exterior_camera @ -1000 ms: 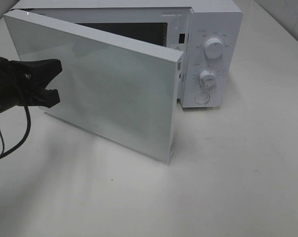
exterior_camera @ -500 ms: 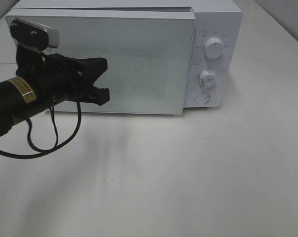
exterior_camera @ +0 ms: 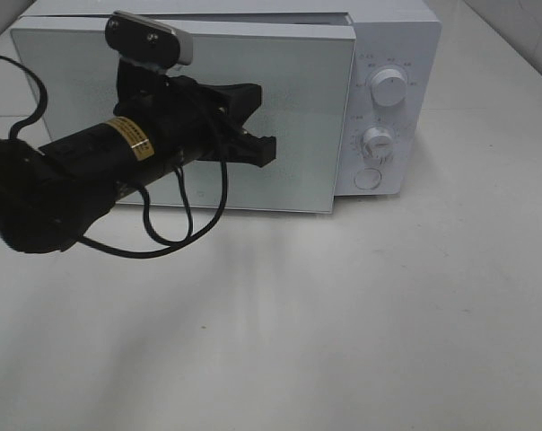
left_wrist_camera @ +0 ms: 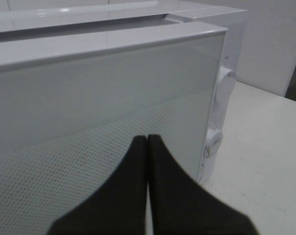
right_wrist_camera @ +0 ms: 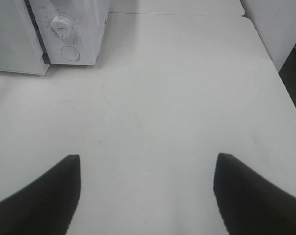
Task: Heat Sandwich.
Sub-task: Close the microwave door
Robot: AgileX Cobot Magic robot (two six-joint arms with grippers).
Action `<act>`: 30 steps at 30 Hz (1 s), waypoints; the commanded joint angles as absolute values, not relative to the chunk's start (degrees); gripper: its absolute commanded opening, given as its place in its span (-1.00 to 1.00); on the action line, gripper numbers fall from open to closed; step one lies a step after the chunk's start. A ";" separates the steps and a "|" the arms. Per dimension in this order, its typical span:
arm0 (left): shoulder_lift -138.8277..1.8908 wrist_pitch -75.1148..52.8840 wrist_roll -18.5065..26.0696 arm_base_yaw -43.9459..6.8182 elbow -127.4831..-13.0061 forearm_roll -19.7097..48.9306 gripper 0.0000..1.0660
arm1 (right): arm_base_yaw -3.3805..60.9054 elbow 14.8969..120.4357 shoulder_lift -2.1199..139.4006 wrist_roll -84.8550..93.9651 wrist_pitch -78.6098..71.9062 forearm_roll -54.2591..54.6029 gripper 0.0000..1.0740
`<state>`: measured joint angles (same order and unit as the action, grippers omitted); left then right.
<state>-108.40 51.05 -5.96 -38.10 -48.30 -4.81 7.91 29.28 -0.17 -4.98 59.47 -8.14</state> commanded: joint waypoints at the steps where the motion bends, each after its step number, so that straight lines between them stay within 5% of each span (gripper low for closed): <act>1: -109.72 47.56 -4.81 -39.25 -52.02 -2.92 -1.00 | 7.56 29.05 -1.78 -4.64 58.84 -8.14 0.35; 15: -114.42 42.17 -1.78 -39.53 -61.71 0.00 -1.00 | 7.56 29.05 -1.78 -4.76 58.84 -8.14 0.35; 30: -119.12 35.41 5.61 -39.02 -71.51 11.63 -1.00 | 7.56 29.05 -1.78 -4.76 58.84 -8.14 0.35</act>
<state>-118.60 34.89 5.27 -40.57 -69.90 5.44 7.91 29.28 -0.23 -4.98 59.47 -8.08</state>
